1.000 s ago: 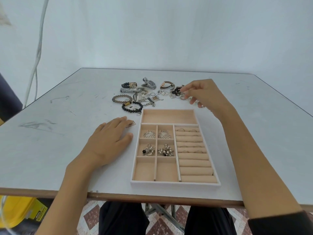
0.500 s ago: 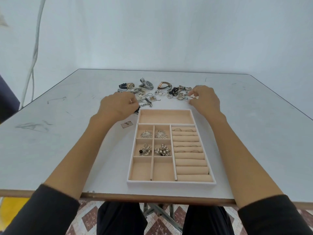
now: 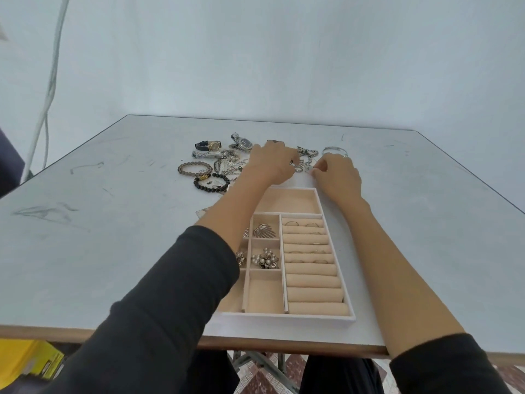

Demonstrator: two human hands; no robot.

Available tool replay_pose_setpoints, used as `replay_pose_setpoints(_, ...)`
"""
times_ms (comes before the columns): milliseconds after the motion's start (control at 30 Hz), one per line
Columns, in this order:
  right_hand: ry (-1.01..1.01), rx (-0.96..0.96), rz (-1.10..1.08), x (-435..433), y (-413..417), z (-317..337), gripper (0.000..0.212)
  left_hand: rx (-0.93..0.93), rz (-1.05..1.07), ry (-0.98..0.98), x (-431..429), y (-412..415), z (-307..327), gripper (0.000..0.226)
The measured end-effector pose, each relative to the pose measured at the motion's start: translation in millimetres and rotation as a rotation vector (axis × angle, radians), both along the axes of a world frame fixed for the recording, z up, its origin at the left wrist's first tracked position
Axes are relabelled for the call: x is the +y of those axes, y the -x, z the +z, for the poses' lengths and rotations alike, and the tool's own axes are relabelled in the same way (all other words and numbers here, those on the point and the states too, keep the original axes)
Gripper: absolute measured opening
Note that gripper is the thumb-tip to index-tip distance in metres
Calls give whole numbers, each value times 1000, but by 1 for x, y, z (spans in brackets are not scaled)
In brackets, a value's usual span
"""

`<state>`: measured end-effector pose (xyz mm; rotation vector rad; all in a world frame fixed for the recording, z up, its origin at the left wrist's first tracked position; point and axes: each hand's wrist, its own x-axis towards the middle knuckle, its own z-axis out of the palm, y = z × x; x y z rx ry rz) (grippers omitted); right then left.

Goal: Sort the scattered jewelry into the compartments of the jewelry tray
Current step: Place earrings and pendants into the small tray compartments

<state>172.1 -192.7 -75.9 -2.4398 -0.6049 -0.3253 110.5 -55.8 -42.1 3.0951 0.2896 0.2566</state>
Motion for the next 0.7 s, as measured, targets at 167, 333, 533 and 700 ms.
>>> replay_pose_setpoints(167,-211,108,8,-2,-5,2,2,-19,0,-28,-3,-4,-10,29)
replay_pose_setpoints(333,-221,101,-7,-5,-6,-2,2,-27,-6,-53,-4,-6,-14,30)
replay_pose_setpoints(533,-147,71,-36,-4,-9,-5,8,-47,1,-48,-2,-8,-13,19)
replay_pose_setpoints(700,-121,26,-50,-5,-8,-6,16,-79,-20,-35,2,-4,-12,18)
